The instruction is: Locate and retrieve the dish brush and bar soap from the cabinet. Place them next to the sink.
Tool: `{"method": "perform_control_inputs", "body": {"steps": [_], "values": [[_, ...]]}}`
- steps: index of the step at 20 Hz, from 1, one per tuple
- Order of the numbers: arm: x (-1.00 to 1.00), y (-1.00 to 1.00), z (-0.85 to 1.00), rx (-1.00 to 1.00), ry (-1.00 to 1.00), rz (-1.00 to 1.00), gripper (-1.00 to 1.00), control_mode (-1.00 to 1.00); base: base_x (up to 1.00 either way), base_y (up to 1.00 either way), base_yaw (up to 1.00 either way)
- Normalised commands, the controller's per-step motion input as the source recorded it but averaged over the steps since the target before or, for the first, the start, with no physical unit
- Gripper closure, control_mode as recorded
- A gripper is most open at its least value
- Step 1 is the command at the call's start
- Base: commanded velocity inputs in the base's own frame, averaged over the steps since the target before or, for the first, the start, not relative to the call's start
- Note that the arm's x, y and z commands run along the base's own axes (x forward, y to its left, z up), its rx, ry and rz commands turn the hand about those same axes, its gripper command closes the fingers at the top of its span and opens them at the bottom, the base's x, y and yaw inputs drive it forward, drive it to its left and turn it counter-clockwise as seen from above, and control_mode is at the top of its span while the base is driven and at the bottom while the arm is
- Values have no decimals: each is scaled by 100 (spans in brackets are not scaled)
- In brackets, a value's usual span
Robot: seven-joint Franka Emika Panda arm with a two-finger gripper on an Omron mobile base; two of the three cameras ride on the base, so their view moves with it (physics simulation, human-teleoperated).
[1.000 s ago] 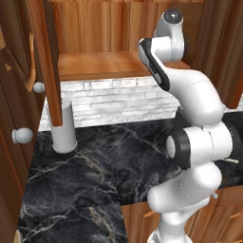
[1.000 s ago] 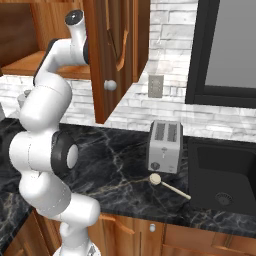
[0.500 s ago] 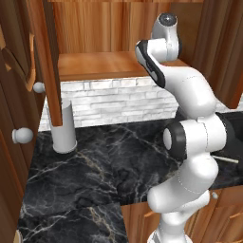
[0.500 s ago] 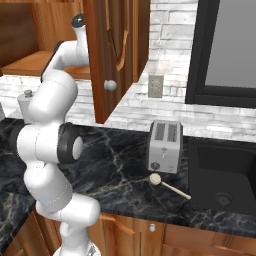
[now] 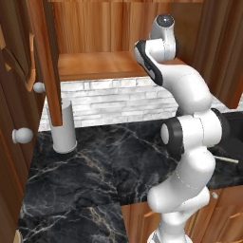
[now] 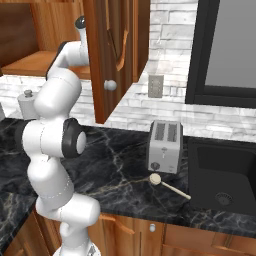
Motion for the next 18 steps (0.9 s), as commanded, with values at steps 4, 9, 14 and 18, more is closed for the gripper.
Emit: {"method": "perform_control_inputs", "body": {"steps": [4, 9, 14, 18], "values": [[0, 0, -13, 0, 1, 0, 100, -100, 0, 0, 0], [-28, 0, -9, 3, 3, -2, 100, -100, 0, 0, 0], [-16, 5, 1, 1, -3, -1, 100, -100, 0, 0, 0], [-40, 8, 1, 2, -2, -1, 100, -100, 0, 0, 0]]}}
